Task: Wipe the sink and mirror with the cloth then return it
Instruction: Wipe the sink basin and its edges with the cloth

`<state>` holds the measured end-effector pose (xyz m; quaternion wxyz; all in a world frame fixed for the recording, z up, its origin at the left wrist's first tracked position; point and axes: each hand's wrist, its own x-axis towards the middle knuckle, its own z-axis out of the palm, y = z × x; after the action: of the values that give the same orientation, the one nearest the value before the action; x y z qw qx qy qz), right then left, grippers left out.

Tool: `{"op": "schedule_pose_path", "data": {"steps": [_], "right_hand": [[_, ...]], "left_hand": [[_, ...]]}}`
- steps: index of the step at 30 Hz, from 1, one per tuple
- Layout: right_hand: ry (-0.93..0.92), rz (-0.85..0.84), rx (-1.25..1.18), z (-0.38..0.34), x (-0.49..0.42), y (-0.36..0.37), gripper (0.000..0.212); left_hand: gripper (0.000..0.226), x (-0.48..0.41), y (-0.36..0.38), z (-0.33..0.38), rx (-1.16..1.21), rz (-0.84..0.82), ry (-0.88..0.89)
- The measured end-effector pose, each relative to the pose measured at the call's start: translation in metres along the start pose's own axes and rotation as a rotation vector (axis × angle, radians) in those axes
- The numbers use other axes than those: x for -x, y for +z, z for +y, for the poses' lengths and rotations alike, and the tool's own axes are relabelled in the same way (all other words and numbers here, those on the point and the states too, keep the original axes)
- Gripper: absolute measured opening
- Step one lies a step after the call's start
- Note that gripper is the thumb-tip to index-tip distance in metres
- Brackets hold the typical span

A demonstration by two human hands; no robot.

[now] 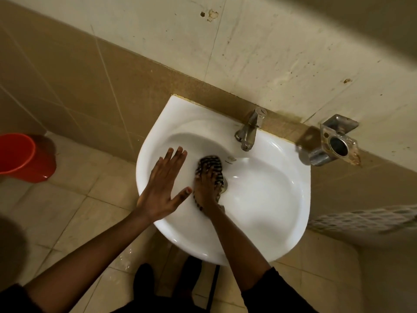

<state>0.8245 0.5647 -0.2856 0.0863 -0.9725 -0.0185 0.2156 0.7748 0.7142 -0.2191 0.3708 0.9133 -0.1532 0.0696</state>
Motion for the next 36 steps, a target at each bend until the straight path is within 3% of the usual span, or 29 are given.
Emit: {"op": "schedule_pose_path", "data": {"steps": [3,6,8,11,13,14,17,19,21,23,26,27,28,30,31,33,35,36], "right_hand": [[-0.029,-0.131,-0.292,-0.026,0.033,-0.004,0.053],[-0.299,-0.31,-0.435,-0.015,0.093,-0.011,0.054],[-0.559,-0.405,-0.337,0.028,0.119,-0.023,0.047],[-0.552,-0.505,0.025,0.118,0.121,-0.053,0.044],[-0.529,-0.433,0.386,0.167,0.098,-0.074,0.044],[-0.557,-0.303,0.592,0.182,0.079,-0.084,0.046],[-0.721,-0.086,1.053,0.179,0.011,-0.108,0.05],[-0.943,0.014,1.205,0.157,-0.031,-0.11,0.039],[-0.966,0.075,1.235,0.126,-0.051,-0.094,0.034],[-1.003,0.148,1.197,0.103,-0.06,-0.073,0.045],[-1.0,0.215,1.045,0.093,-0.061,-0.064,0.058],[-0.951,0.158,1.041,0.099,-0.055,-0.067,0.063],[-0.853,0.114,0.995,0.109,-0.047,-0.074,0.07],[-0.507,0.289,0.807,0.141,-0.023,-0.088,0.074],[-0.426,0.27,0.762,0.161,-0.012,-0.092,0.074],[-0.359,0.019,0.905,0.197,0.013,-0.097,0.074],[-0.269,0.185,0.96,0.214,0.046,-0.106,0.074],[-0.236,0.143,0.865,0.209,0.055,-0.106,0.075]], "left_hand": [[0.077,-0.001,-0.001,0.003,0.019,-0.016,-0.001],[0.077,-0.002,-0.002,0.002,0.041,-0.042,-0.021],[0.076,0.0,0.0,0.002,0.013,-0.058,-0.012],[0.075,0.002,0.001,-0.001,-0.028,-0.07,0.012],[0.075,0.001,0.001,-0.002,-0.032,-0.067,0.011],[0.075,-0.001,0.001,-0.002,-0.032,-0.059,0.011],[0.075,-0.002,0.003,-0.003,-0.023,-0.037,-0.003],[0.076,-0.001,0.005,-0.003,-0.013,-0.021,-0.012],[0.077,-0.002,0.005,-0.004,-0.012,-0.009,-0.016],[0.078,-0.002,0.005,-0.004,-0.017,-0.006,-0.023],[0.078,-0.003,0.004,-0.002,-0.023,-0.013,-0.023],[0.078,-0.003,0.003,-0.002,-0.02,-0.007,-0.025],[0.078,-0.003,0.002,-0.002,-0.018,-0.003,-0.03],[0.078,-0.003,0.004,-0.003,-0.015,0.001,-0.037],[0.077,-0.002,0.004,-0.003,-0.008,0.004,-0.039],[0.077,-0.001,0.005,-0.004,-0.001,0.01,-0.043],[0.076,-0.001,0.005,-0.004,-0.003,-0.006,-0.03],[0.076,-0.001,0.005,-0.003,0.0,-0.014,-0.021]]}}
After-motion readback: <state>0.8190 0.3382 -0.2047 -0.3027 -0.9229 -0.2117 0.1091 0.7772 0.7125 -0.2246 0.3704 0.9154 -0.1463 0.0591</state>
